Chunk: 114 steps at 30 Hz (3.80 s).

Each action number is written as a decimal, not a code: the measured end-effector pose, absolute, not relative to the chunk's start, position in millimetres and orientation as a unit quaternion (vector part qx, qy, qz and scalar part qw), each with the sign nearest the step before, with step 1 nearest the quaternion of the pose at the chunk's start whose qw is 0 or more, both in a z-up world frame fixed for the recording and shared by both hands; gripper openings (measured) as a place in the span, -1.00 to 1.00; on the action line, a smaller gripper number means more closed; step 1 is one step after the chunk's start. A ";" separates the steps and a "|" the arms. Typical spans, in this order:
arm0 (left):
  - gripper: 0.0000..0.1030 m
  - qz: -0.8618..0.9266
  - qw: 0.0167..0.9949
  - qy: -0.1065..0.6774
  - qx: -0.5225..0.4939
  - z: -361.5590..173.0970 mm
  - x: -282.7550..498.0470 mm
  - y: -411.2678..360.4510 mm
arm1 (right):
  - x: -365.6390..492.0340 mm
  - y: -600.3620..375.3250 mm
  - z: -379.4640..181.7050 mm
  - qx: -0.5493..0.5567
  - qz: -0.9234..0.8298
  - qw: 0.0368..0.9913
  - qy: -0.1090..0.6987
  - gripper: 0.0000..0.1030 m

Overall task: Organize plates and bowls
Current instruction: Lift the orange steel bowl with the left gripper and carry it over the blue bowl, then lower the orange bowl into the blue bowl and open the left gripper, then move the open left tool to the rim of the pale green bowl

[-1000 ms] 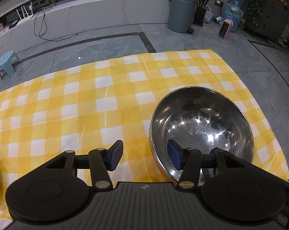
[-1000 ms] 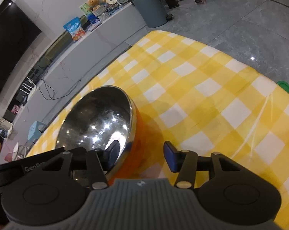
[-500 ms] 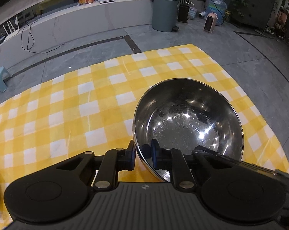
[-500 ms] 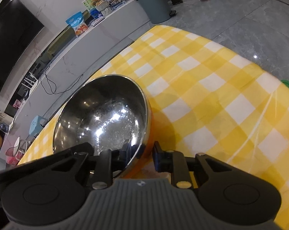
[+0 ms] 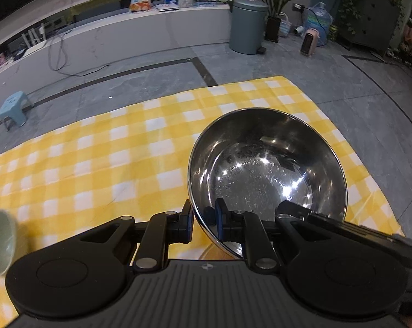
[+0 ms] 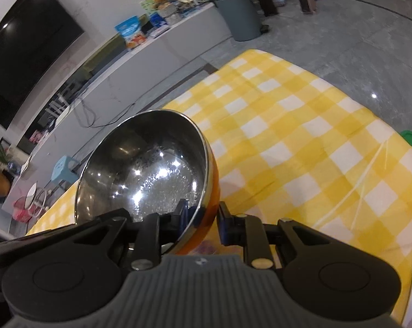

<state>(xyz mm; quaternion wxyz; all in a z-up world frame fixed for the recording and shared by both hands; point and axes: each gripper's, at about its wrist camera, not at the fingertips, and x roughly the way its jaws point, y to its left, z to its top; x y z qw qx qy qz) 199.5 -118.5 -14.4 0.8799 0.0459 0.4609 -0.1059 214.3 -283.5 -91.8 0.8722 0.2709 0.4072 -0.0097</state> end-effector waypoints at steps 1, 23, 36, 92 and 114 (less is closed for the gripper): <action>-0.65 -0.104 0.881 0.459 0.046 -10.7 193.9 -113.2 | 210.5 -278.4 -87.5 0.268 -0.005 0.873 0.407 -0.60; -0.64 -0.063 0.890 0.451 -0.017 30.6 82.0 5.4 | 90.9 -145.9 -19.8 0.177 0.074 0.883 0.427 -0.59; -0.60 -0.059 0.882 0.466 -0.034 22.1 33.3 49.3 | 43.3 -96.7 -13.0 0.133 0.096 0.878 0.450 -0.59; -0.35 -0.115 0.820 0.552 0.100 -3.6 1.2 94.2 | 20.8 -28.7 -49.5 -0.068 0.182 0.831 0.522 -0.44; -0.06 -0.097 0.834 0.537 0.081 11.8 54.3 127.5 | 67.0 -23.1 -29.1 -0.066 0.191 0.840 0.503 -0.22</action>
